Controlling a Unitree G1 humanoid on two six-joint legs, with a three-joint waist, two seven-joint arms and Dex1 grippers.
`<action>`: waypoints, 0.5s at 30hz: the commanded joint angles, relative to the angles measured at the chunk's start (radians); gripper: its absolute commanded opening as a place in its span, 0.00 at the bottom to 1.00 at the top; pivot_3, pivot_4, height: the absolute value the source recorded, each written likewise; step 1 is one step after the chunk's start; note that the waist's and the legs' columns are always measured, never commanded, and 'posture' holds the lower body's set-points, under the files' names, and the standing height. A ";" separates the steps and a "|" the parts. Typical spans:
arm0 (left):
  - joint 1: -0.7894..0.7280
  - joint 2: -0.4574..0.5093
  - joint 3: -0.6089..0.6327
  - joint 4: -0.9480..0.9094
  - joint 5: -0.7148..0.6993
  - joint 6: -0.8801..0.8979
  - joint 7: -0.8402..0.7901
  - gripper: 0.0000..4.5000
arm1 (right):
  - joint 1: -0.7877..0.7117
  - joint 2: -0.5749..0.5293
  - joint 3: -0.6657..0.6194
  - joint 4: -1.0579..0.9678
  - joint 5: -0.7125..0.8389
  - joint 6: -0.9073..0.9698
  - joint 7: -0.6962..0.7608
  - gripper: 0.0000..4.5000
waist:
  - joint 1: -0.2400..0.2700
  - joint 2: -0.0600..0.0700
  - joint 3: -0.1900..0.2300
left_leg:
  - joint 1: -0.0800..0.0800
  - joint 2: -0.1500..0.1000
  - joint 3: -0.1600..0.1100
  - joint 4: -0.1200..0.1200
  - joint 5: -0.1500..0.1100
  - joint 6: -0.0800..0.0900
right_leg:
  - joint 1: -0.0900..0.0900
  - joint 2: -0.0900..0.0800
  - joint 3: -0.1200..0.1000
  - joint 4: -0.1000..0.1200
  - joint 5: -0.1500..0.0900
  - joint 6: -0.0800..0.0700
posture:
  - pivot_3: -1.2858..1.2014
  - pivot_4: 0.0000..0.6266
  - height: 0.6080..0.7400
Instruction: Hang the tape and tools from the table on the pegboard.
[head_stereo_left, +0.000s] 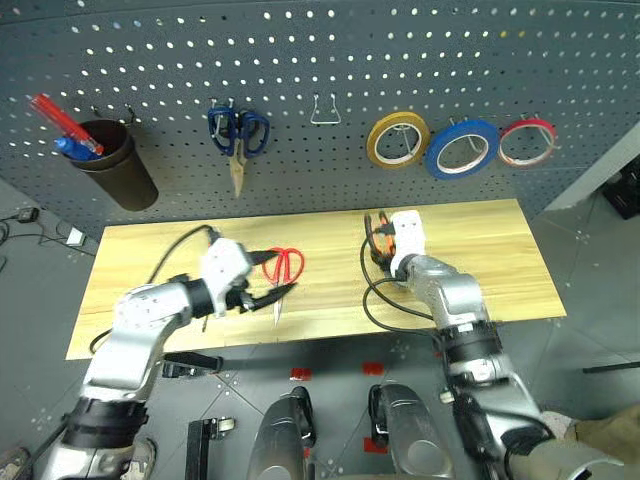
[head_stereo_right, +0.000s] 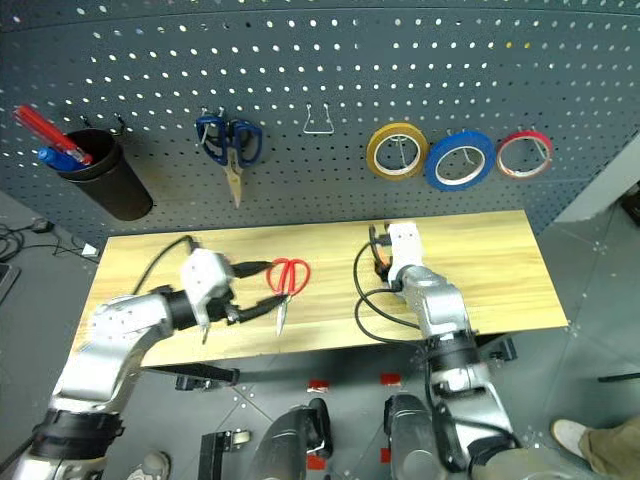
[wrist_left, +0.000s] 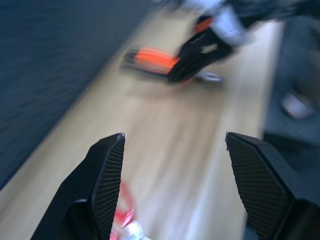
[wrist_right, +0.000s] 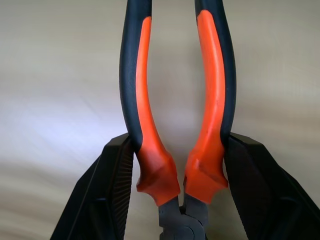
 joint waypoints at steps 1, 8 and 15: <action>0.055 -0.026 0.124 -0.111 -0.097 0.074 0.084 0.75 | 0.057 0.017 0.088 -0.303 -0.005 -0.077 -0.007 0.54 | 0.004 -0.001 -0.001 | 0.000 0.000 0.000 0.000 0.000 0.000 | 0.000 0.000 0.000 0.000 0.000 0.000 | 0.43 0.42 1.00; 0.083 -0.022 0.212 -0.211 -0.193 0.197 0.174 0.75 | -0.078 0.042 0.198 -0.350 -0.071 -0.341 -0.014 0.54 | 0.007 -0.005 -0.003 | 0.000 0.001 -0.001 0.002 -0.001 -0.001 | 0.001 0.003 0.001 0.000 -0.001 0.002 | 0.45 0.38 1.00; -0.042 0.033 0.174 -0.238 -0.251 0.322 0.195 0.75 | -0.432 0.036 0.172 0.083 -0.163 -0.762 -0.079 0.54 | 0.013 -0.007 -0.004 | 0.002 0.006 -0.002 0.002 0.003 -0.006 | 0.000 0.008 0.000 0.002 0.003 -0.005 | 0.46 0.38 1.00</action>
